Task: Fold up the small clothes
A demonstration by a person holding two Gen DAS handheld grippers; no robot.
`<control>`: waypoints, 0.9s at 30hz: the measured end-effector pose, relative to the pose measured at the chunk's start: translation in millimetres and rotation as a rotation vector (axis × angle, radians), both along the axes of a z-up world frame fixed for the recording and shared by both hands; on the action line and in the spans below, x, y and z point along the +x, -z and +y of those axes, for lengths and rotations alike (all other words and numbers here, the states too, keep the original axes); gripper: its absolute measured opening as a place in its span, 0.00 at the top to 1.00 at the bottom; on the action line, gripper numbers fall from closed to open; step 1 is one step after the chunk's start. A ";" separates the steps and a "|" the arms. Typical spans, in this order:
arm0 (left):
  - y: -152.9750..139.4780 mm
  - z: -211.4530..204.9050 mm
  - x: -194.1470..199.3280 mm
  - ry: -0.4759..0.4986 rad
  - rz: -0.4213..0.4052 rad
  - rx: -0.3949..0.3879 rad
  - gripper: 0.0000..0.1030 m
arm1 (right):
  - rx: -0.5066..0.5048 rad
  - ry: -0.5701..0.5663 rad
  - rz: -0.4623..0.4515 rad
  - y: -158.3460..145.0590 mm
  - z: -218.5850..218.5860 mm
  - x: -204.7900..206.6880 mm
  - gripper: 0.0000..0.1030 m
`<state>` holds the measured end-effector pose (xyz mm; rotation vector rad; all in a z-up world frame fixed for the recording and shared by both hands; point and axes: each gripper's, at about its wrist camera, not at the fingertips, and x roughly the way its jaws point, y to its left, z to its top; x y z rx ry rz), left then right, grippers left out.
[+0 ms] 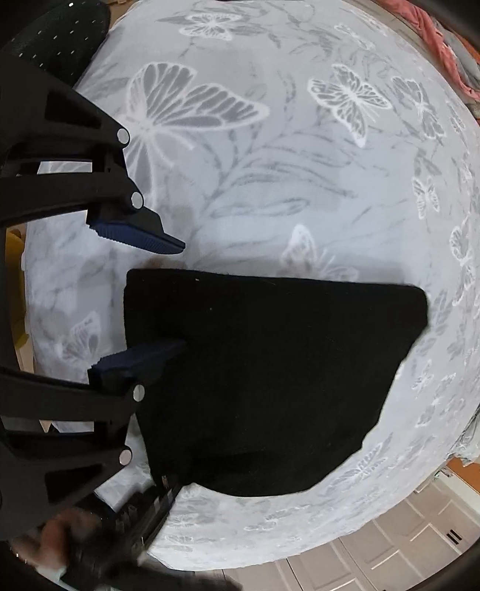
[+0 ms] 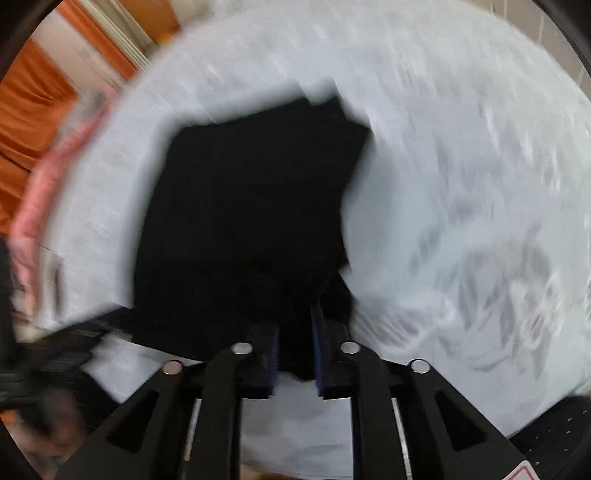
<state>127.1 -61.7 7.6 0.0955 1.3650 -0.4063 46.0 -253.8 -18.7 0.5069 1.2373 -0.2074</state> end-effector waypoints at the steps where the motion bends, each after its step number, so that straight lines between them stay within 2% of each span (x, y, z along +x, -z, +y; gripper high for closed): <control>1: -2.2 -1.8 -3.7 -0.003 -0.013 0.022 0.55 | 0.027 0.021 -0.021 6.4 -3.8 -4.0 0.79; 3: -8.1 -4.6 -10.4 0.001 -0.049 0.055 0.54 | 0.025 0.060 -0.034 -10.2 -5.2 -9.9 0.76; 4: -13.7 -7.2 -17.0 0.011 -0.084 0.080 0.52 | -0.008 0.068 -0.051 -20.7 -3.4 -14.6 0.74; 6: -22.1 -10.3 -28.3 0.021 -0.146 0.105 0.43 | -0.117 0.073 -0.101 -44.6 4.2 -27.6 0.64; 9: -31.2 -12.2 -45.6 0.006 -0.213 0.110 0.34 | -0.189 0.090 -0.145 -58.5 13.2 -44.0 0.49; 10: -32.1 -12.7 -52.2 -0.003 -0.225 0.118 0.29 | -0.224 0.101 -0.161 -60.9 19.0 -52.3 0.47; 13: -29.8 -14.2 -65.2 -0.012 -0.237 0.138 0.27 | -0.295 0.136 -0.184 -61.9 25.0 -71.7 0.35; 18: -19.9 -15.1 -86.3 -0.006 -0.280 0.170 0.26 | -0.326 0.108 -0.168 -48.8 38.8 -84.6 0.33; 27: -0.7 -6.5 -112.4 -0.012 -0.290 0.210 0.25 | -0.382 0.063 -0.170 -33.7 70.1 -108.2 0.29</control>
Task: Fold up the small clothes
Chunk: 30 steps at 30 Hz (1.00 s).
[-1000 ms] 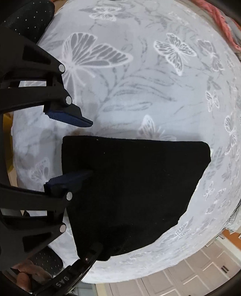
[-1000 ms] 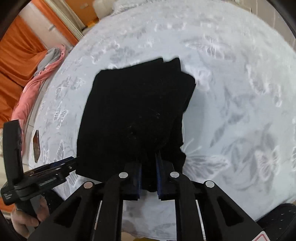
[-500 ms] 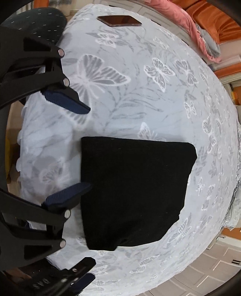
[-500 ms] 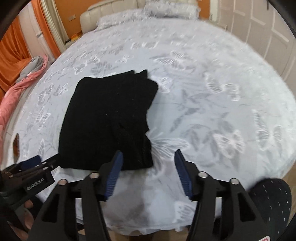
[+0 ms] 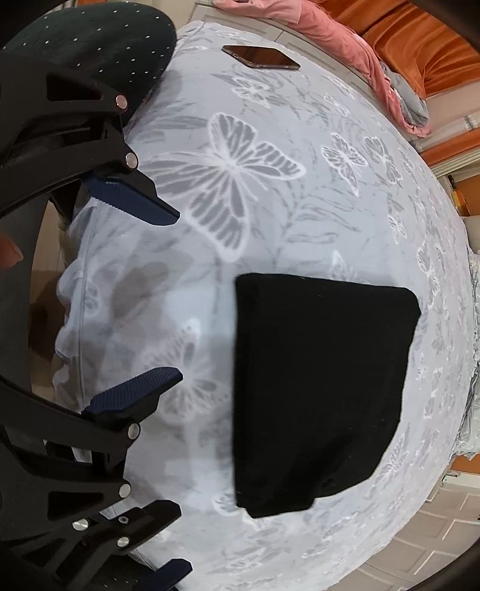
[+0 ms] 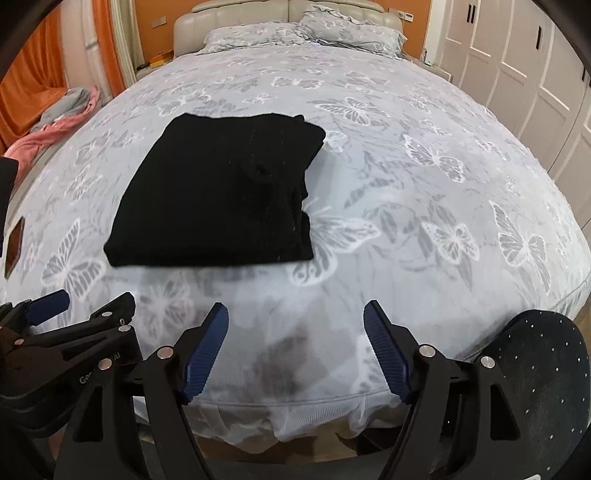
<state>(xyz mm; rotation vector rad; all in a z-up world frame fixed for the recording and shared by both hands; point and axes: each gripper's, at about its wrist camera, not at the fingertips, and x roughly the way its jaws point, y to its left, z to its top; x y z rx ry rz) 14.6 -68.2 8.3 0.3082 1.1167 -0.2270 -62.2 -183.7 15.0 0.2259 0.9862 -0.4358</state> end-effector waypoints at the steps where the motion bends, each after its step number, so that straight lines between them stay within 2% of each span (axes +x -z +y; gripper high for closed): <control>1: 1.2 1.2 -1.2 0.000 -0.001 0.001 0.25 | -0.001 -0.002 0.000 1.2 1.4 -1.3 0.29; 9: 10.2 11.1 -7.8 0.002 -0.041 0.007 0.25 | -0.004 0.015 0.003 12.1 13.2 -5.3 0.29; 13: 15.6 15.7 -6.2 0.005 -0.012 -0.021 0.25 | -0.028 0.016 0.008 15.2 19.2 -6.0 0.28; 30: 10.0 15.9 -6.9 -0.013 -0.066 -0.038 0.25 | -0.031 0.021 -0.015 14.3 20.4 -7.5 0.28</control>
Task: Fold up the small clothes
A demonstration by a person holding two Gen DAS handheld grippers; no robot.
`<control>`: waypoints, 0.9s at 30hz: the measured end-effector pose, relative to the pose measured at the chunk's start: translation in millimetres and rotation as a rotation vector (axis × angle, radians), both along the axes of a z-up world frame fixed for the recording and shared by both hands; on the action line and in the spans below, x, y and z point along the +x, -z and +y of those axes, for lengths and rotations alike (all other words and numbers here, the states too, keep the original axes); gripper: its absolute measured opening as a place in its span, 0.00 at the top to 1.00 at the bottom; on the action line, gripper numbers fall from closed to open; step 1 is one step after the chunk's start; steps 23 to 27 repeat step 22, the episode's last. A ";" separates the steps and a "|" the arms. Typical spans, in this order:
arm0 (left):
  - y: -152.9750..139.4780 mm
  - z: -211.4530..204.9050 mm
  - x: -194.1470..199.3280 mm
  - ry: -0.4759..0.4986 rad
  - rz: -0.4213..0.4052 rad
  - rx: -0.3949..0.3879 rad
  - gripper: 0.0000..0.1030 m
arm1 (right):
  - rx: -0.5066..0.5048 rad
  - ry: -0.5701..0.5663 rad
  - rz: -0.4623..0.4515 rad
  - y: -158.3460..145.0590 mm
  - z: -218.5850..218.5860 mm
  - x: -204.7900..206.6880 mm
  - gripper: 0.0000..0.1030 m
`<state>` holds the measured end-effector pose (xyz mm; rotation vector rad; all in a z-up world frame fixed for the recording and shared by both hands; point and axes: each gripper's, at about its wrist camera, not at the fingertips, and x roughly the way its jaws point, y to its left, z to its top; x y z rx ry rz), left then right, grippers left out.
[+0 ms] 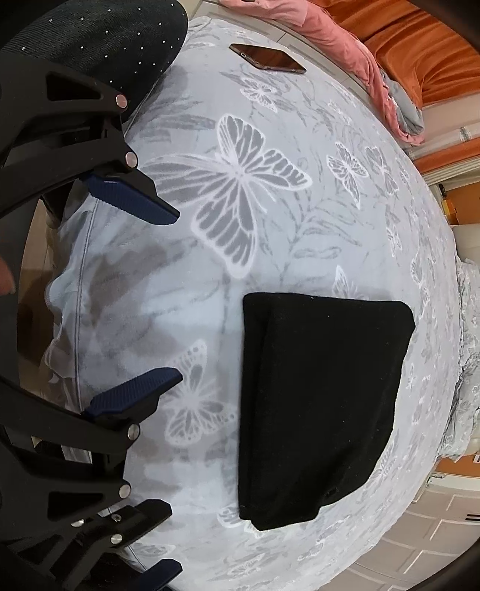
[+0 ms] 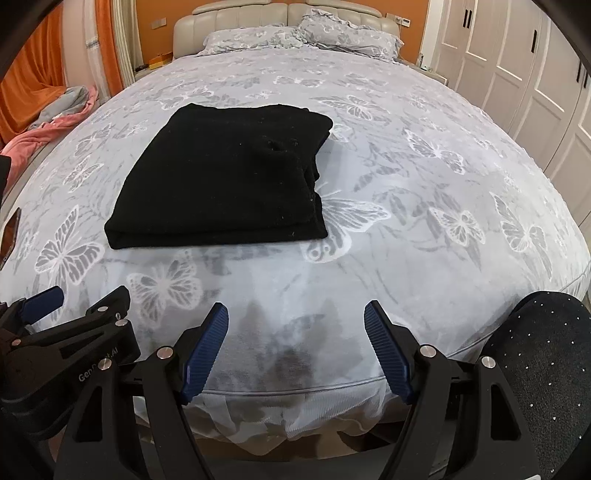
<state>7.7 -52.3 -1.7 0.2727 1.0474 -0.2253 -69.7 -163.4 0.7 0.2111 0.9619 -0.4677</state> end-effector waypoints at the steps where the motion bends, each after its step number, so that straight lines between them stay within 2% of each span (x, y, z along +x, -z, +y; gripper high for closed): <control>1: -0.5 -1.0 -0.4 -0.001 -0.011 0.016 0.20 | 0.000 0.001 -0.001 -0.1 -0.2 -0.1 0.28; 2: -1.4 -2.1 -1.3 -0.010 -0.033 0.045 0.10 | -0.002 0.004 0.001 0.2 -1.0 0.0 0.28; 4: -3.2 -3.3 -3.3 -0.024 -0.078 0.088 0.05 | -0.006 0.013 0.000 0.4 -2.2 -0.4 0.28; 13: -0.6 3.4 -2.2 -0.025 -0.057 0.049 0.06 | -0.011 0.012 0.005 3.6 -0.9 -0.1 0.28; 17: 0.0 4.1 -2.0 -0.031 -0.052 0.029 0.10 | -0.015 0.016 -0.002 3.9 0.2 -0.6 0.28; 19: -0.9 3.2 -3.2 -0.028 -0.070 0.037 0.13 | -0.018 0.008 -0.001 4.4 2.6 -0.1 0.28; 27: -0.4 4.0 -2.2 -0.023 -0.059 0.025 0.13 | -0.029 0.008 -0.003 4.4 4.5 -1.0 0.28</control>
